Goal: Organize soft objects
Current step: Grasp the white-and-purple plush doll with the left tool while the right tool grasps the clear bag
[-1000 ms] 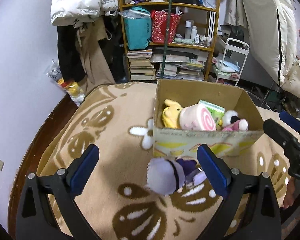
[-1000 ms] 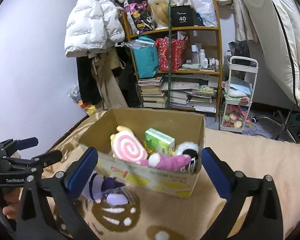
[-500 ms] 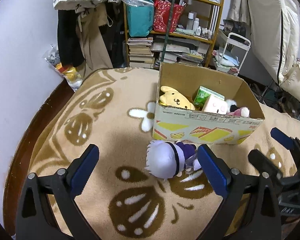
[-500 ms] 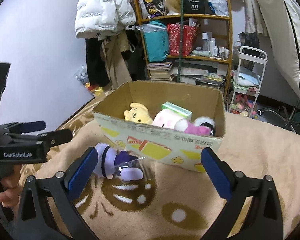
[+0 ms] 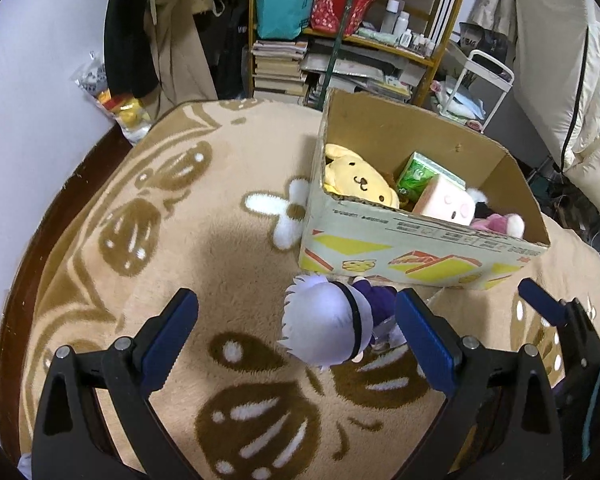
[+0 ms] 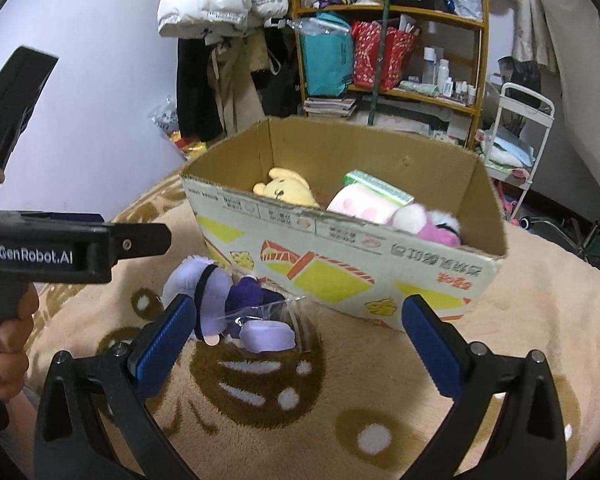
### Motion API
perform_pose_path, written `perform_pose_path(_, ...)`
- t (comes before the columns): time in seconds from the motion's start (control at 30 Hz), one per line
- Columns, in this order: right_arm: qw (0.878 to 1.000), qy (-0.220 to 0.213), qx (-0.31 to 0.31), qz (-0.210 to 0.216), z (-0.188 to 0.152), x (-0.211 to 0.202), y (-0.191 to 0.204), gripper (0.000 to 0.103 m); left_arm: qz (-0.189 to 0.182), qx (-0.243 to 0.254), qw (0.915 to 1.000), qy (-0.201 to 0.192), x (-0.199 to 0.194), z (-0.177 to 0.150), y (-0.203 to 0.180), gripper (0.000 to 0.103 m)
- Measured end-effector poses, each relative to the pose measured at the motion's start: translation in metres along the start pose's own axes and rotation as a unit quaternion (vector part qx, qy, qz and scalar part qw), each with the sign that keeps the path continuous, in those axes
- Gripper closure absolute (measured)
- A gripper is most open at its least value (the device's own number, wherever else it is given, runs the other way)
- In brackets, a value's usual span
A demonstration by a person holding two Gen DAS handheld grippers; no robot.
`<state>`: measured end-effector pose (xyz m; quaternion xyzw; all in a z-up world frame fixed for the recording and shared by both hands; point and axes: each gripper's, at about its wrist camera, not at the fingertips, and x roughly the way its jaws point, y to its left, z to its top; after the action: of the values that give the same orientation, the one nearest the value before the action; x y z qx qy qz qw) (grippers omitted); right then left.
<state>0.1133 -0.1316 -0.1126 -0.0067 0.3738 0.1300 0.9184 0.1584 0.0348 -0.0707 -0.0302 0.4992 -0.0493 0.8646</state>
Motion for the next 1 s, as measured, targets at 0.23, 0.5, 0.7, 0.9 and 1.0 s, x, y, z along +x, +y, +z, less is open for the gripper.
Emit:
perform_pose_path(0.23, 1.000, 0.022, 0.000, 0.005, -0.002, 0.024, 0.002, 0.000, -0.002, -0.009, 0.9994, 0.035, 0.025, 0.005, 0.001, 0.006)
perform_pose_path(0.5, 0.999, 0.047, -0.001, 0.012, -0.006, 0.047, 0.004, 0.000, -0.008, -0.010, 0.9973, 0.072, 0.048, 0.001, -0.002, 0.006)
perform_pose_path(0.7, 0.998, 0.058, -0.014, 0.023, -0.009, 0.057, 0.010, 0.000, -0.017, -0.006, 0.9948, 0.100, 0.063, -0.001, -0.005, 0.006)
perform_pose_path(0.9, 0.997, 0.075, -0.019, 0.022, -0.015, 0.070, 0.013, 0.000, -0.018, -0.005, 0.9926, 0.120, 0.075, -0.003, -0.007, 0.006)
perform_pose_path(1.0, 0.996, 0.084, -0.018, 0.021, -0.018, 0.077, 0.012, 0.000, -0.009, 0.002, 0.9923, 0.124, 0.079, -0.004, -0.008, 0.006)
